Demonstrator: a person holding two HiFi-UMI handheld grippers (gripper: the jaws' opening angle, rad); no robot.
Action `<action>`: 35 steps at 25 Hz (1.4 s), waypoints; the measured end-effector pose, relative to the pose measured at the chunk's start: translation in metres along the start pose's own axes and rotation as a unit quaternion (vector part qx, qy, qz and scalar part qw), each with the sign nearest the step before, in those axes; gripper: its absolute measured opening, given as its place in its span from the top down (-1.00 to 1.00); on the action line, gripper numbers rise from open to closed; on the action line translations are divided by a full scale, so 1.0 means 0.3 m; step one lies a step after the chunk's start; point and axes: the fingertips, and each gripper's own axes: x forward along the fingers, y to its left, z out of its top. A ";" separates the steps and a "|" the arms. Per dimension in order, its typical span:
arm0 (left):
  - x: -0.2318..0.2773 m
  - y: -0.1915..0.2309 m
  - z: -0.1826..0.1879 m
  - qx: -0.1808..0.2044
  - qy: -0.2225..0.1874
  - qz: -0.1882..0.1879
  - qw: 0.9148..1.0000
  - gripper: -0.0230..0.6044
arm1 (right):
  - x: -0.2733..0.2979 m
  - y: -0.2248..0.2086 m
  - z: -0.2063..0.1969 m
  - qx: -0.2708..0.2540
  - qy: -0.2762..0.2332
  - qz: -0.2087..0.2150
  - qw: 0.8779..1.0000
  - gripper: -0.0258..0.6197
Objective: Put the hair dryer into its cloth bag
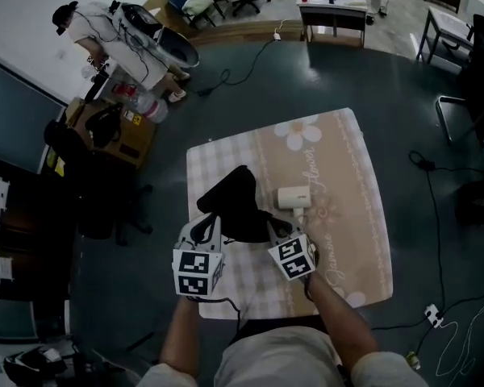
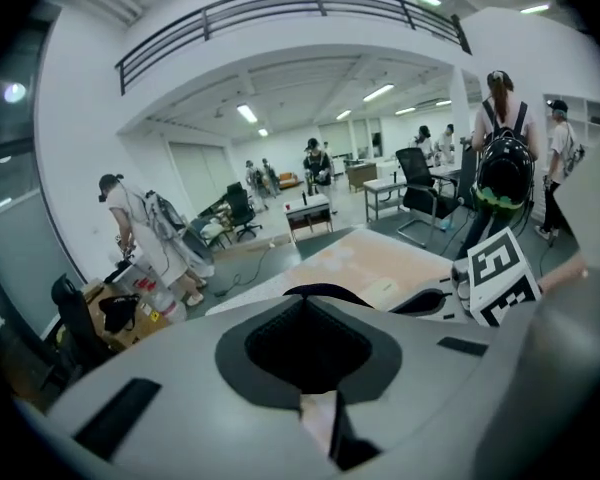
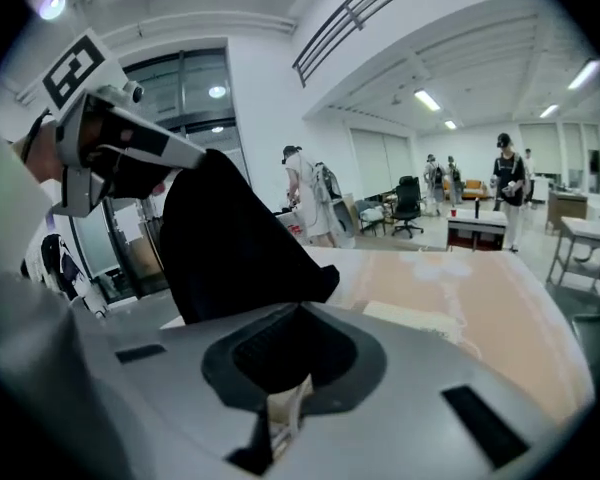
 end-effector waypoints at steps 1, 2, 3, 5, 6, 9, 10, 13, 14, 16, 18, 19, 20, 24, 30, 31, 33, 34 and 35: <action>0.018 -0.002 -0.034 0.003 0.010 -0.001 1.000 0.88 | 0.013 0.003 -0.009 -0.001 0.007 0.002 1.000 0.87; 0.039 -0.006 -0.062 0.008 0.018 -0.001 1.000 0.88 | 0.020 0.003 -0.014 -0.002 0.011 0.002 1.000 0.87; 0.059 -0.012 -0.083 0.011 0.024 -0.003 1.000 0.88 | 0.023 0.001 -0.018 -0.004 0.015 0.002 1.000 0.87; 0.091 -0.033 -0.116 0.012 0.030 -0.012 0.999 0.88 | 0.014 0.005 -0.032 -0.007 0.023 0.001 1.000 0.87; 0.101 -0.044 -0.128 0.009 0.030 -0.020 0.999 0.88 | 0.005 0.010 -0.042 -0.009 0.027 0.000 1.000 0.87; 0.126 -0.072 -0.154 0.000 0.022 -0.049 0.999 0.88 | -0.041 0.023 -0.064 -0.009 0.032 -0.007 0.999 0.87; 0.131 -0.079 -0.157 -0.004 0.019 -0.058 0.998 0.88 | -0.066 0.021 -0.071 -0.008 0.034 -0.015 0.999 0.87; 0.130 -0.089 -0.158 -0.014 0.012 -0.078 0.997 0.88 | -0.149 -0.003 -0.091 0.018 0.045 -0.050 0.998 0.86; 0.130 -0.088 -0.163 -0.017 0.011 -0.082 0.996 0.88 | -0.168 -0.017 -0.102 0.035 0.049 -0.062 0.996 0.79; 0.132 -0.086 -0.175 -0.025 0.010 -0.087 0.996 0.88 | -0.186 -0.049 -0.131 0.067 0.063 -0.087 0.992 0.51; 0.136 -0.090 -0.185 -0.035 0.008 -0.094 0.995 0.88 | -0.183 -0.079 -0.169 0.087 0.082 -0.110 0.987 0.43; 0.136 -0.093 -0.188 -0.039 0.006 -0.099 0.994 0.88 | -0.176 -0.088 -0.187 0.096 0.093 -0.117 0.984 0.40; 0.136 -0.094 -0.189 -0.042 0.005 -0.102 0.994 0.88 | -0.164 -0.093 -0.203 0.106 0.104 -0.121 0.982 0.37; 0.145 -0.082 -0.192 -0.055 -0.002 -0.110 0.992 0.88 | -0.114 -0.113 -0.235 0.115 0.137 -0.139 0.974 0.32; 0.147 -0.083 -0.220 -0.067 -0.007 -0.128 0.989 0.88 | -0.080 -0.123 -0.248 0.100 0.171 -0.157 0.967 0.27; 0.147 -0.081 -0.224 -0.067 -0.007 -0.131 0.989 0.88 | -0.070 -0.127 -0.249 0.098 0.179 -0.162 0.965 0.26; 0.146 -0.077 -0.230 -0.068 -0.007 -0.136 0.988 0.88 | -0.053 -0.145 -0.265 0.104 0.191 -0.176 0.960 0.25; 0.145 -0.077 -0.231 -0.071 -0.008 -0.139 0.988 0.88 | -0.048 -0.157 -0.274 0.112 0.197 -0.183 0.957 0.22; 0.144 -0.080 -0.231 -0.073 -0.009 -0.143 0.987 0.88 | -0.046 -0.166 -0.281 0.121 0.203 -0.189 0.953 0.17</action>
